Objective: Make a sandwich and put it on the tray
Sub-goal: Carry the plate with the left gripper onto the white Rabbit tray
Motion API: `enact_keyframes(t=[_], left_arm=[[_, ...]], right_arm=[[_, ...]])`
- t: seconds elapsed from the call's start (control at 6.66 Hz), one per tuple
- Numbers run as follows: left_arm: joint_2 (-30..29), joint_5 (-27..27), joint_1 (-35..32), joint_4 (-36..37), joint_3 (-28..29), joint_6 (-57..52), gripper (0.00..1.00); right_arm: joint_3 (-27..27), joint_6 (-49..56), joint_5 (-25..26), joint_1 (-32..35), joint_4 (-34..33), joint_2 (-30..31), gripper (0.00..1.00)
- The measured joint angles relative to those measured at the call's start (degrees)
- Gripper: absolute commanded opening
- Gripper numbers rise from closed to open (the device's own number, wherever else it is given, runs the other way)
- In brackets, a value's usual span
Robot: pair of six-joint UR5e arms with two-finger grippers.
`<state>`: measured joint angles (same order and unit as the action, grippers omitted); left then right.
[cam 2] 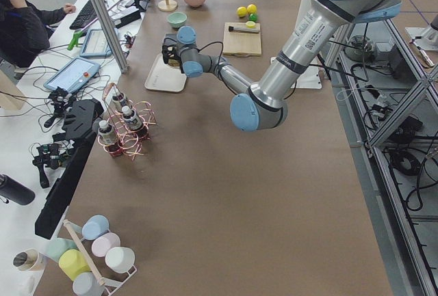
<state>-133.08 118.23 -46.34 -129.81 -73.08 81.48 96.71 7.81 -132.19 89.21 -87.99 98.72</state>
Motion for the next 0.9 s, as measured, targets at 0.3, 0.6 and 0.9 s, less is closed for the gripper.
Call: enact_keyframes(t=[0.3, 0.6, 0.9], left_arm=[[-6.66, 0.70, -1.40, -3.82, 12.27, -1.02, 0.00], [-11.14, 0.22, -1.66, -7.08, 22.32, -3.24, 0.00], [-13.22, -0.84, -1.46, -9.31, 27.09, -4.19, 0.00]], right_arm=[[-0.02, 0.01, 0.03, 0.00, 0.04, -0.02, 1.00], [-0.03, -0.01, 0.17, 0.00, 0.03, -0.37, 1.00], [-0.24, -0.03, 0.28, 0.00, 0.01, -0.51, 1.00]])
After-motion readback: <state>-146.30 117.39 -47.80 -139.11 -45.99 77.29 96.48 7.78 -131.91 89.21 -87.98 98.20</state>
